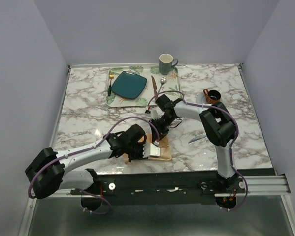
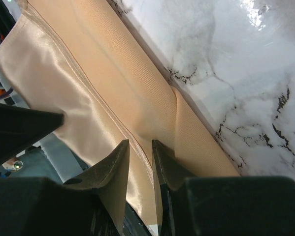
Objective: Fold the napkin into a case and place the utensils inside
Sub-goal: Fold the 2/3-rectangle-folded napkin at the center of the board.
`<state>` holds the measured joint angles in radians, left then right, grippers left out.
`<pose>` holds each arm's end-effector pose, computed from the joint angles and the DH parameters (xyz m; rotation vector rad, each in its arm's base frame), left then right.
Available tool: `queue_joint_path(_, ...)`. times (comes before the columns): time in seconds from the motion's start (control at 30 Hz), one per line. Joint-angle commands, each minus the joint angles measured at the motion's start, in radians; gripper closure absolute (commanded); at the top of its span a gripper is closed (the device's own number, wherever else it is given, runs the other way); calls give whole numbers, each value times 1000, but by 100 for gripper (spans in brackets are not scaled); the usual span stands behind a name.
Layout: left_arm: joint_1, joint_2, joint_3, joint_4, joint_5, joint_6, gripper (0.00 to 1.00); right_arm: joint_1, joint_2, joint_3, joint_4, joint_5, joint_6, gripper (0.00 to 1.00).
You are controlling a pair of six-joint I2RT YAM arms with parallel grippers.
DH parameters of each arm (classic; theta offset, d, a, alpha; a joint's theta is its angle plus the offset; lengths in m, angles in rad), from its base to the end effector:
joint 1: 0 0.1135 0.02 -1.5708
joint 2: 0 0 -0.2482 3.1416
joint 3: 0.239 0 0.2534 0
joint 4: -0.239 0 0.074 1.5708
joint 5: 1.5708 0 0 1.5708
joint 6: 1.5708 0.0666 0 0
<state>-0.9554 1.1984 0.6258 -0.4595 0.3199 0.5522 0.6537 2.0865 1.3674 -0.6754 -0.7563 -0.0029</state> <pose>0.1212 -0.2077 0.1439 1.8802 1.8323 -0.5595 0.2807 0.2726 0.0918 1.0088 -2.6528 -1.1478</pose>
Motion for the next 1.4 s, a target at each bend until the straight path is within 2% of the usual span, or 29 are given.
queue_joint_path(0.0,124,41,93,-76,209,-8,100,7,38,-30,-4,112,-62,66)
queue_joint_path(0.6,463,325,301,-165,508,-47,100,6,44,-16,-18,115,-95,66)
queue_joint_path(0.93,559,556,433,-272,584,-49,100,7,37,5,-36,120,-115,66)
queue_joint_path(1.13,587,628,474,-304,601,-52,100,6,14,19,-49,118,-131,66)
queue_joint_path(1.23,596,670,500,-330,602,-43,100,6,-28,33,-56,114,-134,65)
queue_joint_path(1.37,600,701,519,-357,591,-17,100,6,-86,59,-82,140,-152,59)
